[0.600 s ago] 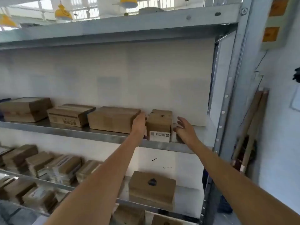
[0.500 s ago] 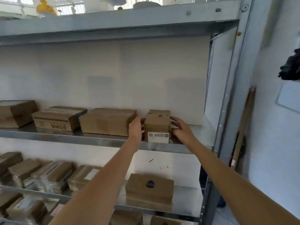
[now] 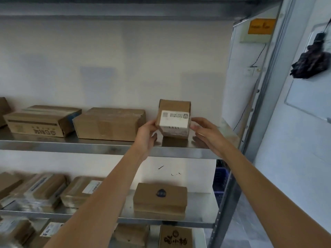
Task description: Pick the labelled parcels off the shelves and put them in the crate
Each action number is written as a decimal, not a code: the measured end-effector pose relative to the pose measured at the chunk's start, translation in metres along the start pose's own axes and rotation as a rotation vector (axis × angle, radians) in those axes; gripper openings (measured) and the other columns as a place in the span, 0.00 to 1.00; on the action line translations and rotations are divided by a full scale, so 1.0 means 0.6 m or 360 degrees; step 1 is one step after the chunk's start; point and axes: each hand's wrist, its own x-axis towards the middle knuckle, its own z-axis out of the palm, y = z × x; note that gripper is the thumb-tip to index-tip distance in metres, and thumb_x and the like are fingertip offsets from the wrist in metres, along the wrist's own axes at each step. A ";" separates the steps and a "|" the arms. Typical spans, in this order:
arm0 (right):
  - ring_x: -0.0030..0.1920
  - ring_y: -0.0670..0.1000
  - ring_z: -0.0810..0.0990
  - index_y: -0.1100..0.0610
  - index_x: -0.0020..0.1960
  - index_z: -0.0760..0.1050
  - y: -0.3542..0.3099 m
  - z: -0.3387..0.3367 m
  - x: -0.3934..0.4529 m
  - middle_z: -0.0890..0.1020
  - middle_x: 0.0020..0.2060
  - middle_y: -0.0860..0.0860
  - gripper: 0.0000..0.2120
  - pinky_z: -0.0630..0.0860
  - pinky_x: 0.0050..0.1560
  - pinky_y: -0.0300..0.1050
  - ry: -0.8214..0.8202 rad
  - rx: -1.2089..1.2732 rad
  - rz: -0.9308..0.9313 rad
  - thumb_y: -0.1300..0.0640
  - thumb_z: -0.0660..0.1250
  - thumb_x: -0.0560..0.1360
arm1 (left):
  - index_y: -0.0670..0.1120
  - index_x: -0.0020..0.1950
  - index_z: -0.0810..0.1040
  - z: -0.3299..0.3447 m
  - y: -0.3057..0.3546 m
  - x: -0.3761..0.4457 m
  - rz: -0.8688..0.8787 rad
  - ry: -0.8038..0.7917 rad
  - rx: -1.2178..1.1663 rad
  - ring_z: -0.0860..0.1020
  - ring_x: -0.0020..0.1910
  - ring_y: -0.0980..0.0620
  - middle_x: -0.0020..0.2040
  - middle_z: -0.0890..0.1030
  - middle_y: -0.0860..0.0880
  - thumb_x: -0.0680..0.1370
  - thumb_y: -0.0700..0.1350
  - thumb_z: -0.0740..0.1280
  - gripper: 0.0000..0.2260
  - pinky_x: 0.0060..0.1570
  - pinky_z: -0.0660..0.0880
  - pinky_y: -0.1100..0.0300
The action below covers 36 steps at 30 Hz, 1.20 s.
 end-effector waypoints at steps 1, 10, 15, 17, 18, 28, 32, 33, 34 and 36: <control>0.57 0.53 0.79 0.49 0.55 0.79 0.002 0.002 0.001 0.83 0.56 0.52 0.25 0.74 0.64 0.61 0.0050 0.0009 -0.0017 0.38 0.77 0.63 | 0.39 0.68 0.73 0.004 0.001 -0.002 0.0020 -0.0027 0.0035 0.76 0.60 0.41 0.61 0.78 0.36 0.77 0.32 0.51 0.22 0.71 0.62 0.47; 0.57 0.55 0.82 0.68 0.60 0.71 -0.002 0.019 -0.003 0.83 0.55 0.56 0.39 0.79 0.59 0.50 0.0252 0.0122 -0.0101 0.34 0.64 0.68 | 0.62 0.67 0.73 0.025 -0.001 0.005 0.0092 -0.0167 0.0453 0.77 0.61 0.56 0.59 0.81 0.60 0.78 0.46 0.58 0.20 0.53 0.64 0.51; 0.52 0.50 0.83 0.70 0.63 0.70 -0.001 0.020 -0.002 0.84 0.54 0.55 0.33 0.79 0.56 0.46 0.0270 0.0167 -0.0083 0.40 0.63 0.76 | 0.62 0.67 0.74 0.023 0.001 0.006 0.0077 -0.0180 0.0406 0.77 0.61 0.53 0.60 0.81 0.58 0.79 0.46 0.58 0.19 0.51 0.64 0.53; 0.51 0.48 0.83 0.70 0.62 0.70 0.001 0.020 -0.001 0.84 0.53 0.55 0.34 0.79 0.55 0.44 0.0283 0.0148 -0.0071 0.39 0.63 0.76 | 0.61 0.65 0.75 0.024 -0.001 0.008 0.0066 -0.0128 0.0367 0.77 0.60 0.52 0.59 0.81 0.57 0.79 0.45 0.57 0.18 0.51 0.64 0.53; 0.52 0.48 0.83 0.70 0.62 0.70 0.002 0.019 0.000 0.84 0.53 0.54 0.35 0.79 0.57 0.45 0.0288 0.0136 -0.0072 0.38 0.64 0.75 | 0.60 0.64 0.75 0.025 -0.001 0.009 0.0059 -0.0101 0.0332 0.77 0.59 0.52 0.59 0.81 0.56 0.80 0.45 0.57 0.17 0.51 0.64 0.53; 0.58 0.52 0.80 0.64 0.58 0.76 0.009 0.014 0.008 0.83 0.54 0.54 0.24 0.75 0.63 0.46 0.0320 0.0023 -0.0074 0.43 0.64 0.77 | 0.60 0.55 0.75 0.026 0.002 0.006 0.0037 -0.0037 0.0183 0.73 0.60 0.49 0.62 0.76 0.49 0.80 0.49 0.62 0.07 0.44 0.70 0.58; 0.57 0.50 0.80 0.59 0.60 0.75 0.006 0.019 0.007 0.82 0.55 0.53 0.22 0.76 0.61 0.45 0.0357 -0.0030 -0.0070 0.42 0.59 0.80 | 0.60 0.59 0.75 0.025 -0.001 0.011 0.0052 -0.0038 0.0211 0.72 0.63 0.49 0.63 0.76 0.50 0.81 0.50 0.61 0.09 0.49 0.68 0.56; 0.57 0.50 0.80 0.58 0.61 0.75 0.005 0.020 0.006 0.82 0.56 0.53 0.23 0.76 0.61 0.45 0.0355 -0.0016 -0.0075 0.41 0.58 0.80 | 0.60 0.58 0.76 0.025 -0.002 0.012 0.0066 -0.0040 0.0207 0.73 0.61 0.49 0.61 0.77 0.51 0.81 0.51 0.60 0.09 0.51 0.68 0.56; 0.57 0.50 0.80 0.56 0.63 0.75 0.005 0.020 0.006 0.82 0.57 0.52 0.23 0.77 0.61 0.45 0.0344 0.0006 -0.0080 0.40 0.58 0.79 | 0.60 0.57 0.77 0.024 -0.004 0.014 0.0076 -0.0048 0.0205 0.74 0.59 0.50 0.57 0.79 0.52 0.81 0.51 0.59 0.10 0.53 0.67 0.56; 0.58 0.50 0.79 0.52 0.64 0.74 0.002 0.021 0.005 0.81 0.58 0.51 0.22 0.77 0.61 0.46 0.0330 0.0051 -0.0086 0.38 0.57 0.79 | 0.61 0.57 0.79 0.022 -0.006 0.019 0.0079 -0.0061 0.0193 0.75 0.54 0.51 0.50 0.79 0.55 0.81 0.51 0.58 0.12 0.55 0.65 0.55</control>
